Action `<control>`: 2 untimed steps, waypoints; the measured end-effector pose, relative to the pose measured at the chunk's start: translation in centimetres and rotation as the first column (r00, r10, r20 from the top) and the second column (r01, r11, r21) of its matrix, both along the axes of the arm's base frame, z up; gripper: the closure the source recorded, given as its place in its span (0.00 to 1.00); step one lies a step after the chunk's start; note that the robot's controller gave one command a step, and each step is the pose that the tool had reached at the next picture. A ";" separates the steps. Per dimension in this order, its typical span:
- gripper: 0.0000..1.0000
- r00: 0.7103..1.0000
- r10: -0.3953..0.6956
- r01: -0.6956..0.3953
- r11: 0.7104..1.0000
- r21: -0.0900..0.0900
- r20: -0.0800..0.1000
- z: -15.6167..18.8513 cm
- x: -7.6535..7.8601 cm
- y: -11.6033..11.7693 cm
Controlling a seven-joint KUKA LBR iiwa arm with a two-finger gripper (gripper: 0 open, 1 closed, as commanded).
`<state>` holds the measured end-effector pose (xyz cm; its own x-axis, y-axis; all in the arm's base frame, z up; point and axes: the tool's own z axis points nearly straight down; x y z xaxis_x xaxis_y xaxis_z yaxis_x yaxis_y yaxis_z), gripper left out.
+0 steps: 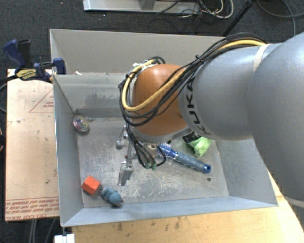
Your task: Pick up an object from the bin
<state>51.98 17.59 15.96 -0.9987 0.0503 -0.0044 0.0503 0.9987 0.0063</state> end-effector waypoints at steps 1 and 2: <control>0.00 0.969 0.248 -0.248 0.969 -0.004 -0.006 -5.8 -3.5 5.9; 0.00 0.979 0.204 -0.204 0.979 -0.001 0.013 -8.4 -3.0 5.2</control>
Offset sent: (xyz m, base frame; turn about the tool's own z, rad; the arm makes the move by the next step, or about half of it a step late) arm -0.0334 0.0571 -0.0562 -0.2478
